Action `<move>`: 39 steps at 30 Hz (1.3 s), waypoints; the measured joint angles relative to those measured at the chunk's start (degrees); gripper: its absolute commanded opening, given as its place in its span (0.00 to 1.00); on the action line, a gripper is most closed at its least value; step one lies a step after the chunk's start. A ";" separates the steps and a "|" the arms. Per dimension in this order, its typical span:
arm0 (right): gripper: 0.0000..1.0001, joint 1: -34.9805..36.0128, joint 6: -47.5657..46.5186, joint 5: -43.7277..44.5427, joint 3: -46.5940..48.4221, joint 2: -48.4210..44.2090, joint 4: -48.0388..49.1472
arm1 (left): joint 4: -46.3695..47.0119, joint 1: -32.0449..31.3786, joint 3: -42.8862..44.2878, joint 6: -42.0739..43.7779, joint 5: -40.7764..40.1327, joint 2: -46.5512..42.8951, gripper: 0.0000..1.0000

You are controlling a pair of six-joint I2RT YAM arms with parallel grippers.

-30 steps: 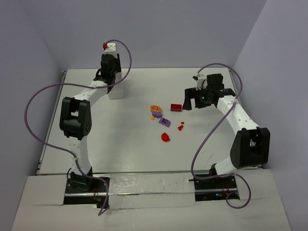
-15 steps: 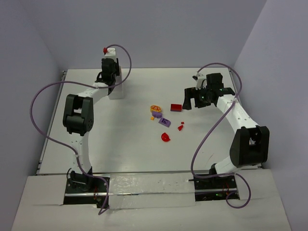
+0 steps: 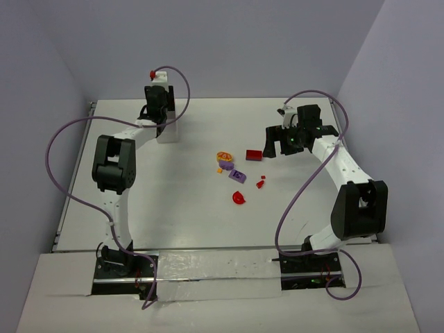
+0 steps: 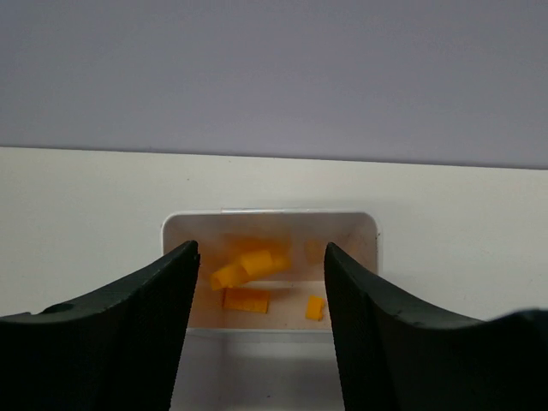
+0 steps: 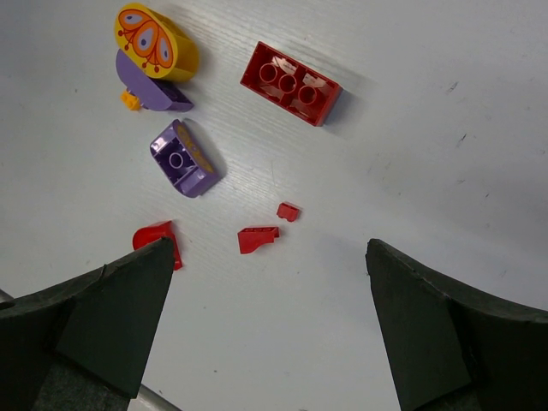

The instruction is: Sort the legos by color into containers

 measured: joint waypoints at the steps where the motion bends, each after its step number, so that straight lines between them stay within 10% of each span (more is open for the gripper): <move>1: 1.00 0.00 0.00 -0.01 0.00 0.01 0.00 | -0.01 0.00 0.12 0.04 0.00 0.00 0.69; 13: 1.00 0.00 0.01 -0.09 0.02 0.01 0.00 | -3.60 -0.02 0.67 -0.09 1.76 -4.37 0.62; 26: 1.00 0.00 0.23 -0.46 0.04 0.01 0.00 | -21.26 -9.40 -14.32 0.65 23.54 -33.78 0.62; 39: 1.00 0.00 0.43 0.70 0.04 0.01 -0.28 | -39.30 -23.75 -16.28 -4.86 23.75 -17.55 0.64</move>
